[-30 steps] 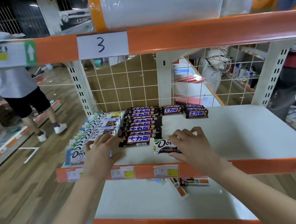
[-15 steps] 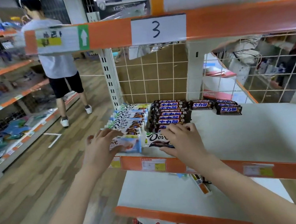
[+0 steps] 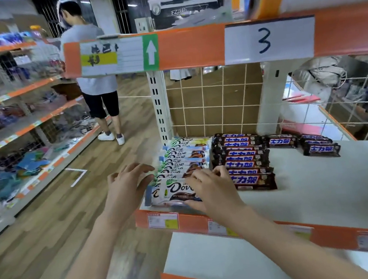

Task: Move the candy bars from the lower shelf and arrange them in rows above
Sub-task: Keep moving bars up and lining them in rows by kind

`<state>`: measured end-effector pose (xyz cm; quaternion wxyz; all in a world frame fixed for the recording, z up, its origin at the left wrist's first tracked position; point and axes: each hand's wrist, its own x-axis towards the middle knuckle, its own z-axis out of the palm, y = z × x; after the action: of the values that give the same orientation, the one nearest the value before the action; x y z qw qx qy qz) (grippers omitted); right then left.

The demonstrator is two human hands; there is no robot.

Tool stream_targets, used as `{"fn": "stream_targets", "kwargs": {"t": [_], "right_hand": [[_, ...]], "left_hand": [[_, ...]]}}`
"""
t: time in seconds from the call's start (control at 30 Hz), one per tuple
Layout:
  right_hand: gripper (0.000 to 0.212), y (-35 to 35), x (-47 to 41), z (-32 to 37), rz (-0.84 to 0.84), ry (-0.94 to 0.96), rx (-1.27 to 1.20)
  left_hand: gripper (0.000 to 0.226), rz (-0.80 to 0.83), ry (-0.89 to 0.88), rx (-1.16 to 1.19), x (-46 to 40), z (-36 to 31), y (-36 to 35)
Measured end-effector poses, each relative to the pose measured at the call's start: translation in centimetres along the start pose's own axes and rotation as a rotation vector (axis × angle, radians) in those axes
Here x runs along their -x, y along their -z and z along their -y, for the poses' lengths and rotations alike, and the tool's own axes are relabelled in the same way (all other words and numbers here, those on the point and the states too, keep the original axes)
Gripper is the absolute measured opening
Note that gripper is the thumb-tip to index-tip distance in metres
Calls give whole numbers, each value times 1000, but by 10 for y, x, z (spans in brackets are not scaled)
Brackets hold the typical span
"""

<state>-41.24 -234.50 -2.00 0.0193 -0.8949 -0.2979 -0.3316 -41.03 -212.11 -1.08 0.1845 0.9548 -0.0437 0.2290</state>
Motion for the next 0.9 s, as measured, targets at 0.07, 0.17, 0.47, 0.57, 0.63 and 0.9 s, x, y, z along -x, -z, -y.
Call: {"fn": "stream_targets", "kwargs": {"t": [0.07,0.17,0.47,0.57,0.63,0.9], "right_hand": [[44,-4,-6,7,3,3,1],[44,-11,-14,15,-6,9,0],[42,-22,-13,25,23,74,-5],[38,-20,-11,24,23,63,-34],[36,-19,-8,23,28,55,-55],[34,-20,-7,26,76,-27,-120]], "left_hand": [[16,-4,5,7,-3,7,-2],[18,1,1,2,-8,13,-3],[21,27,-5,4,-9,18,-8],[22,35,-19,4,-7,18,-9],[23,32,-34,1,-6,19,-9],[59,83,-74,29,2,22,-14]]}}
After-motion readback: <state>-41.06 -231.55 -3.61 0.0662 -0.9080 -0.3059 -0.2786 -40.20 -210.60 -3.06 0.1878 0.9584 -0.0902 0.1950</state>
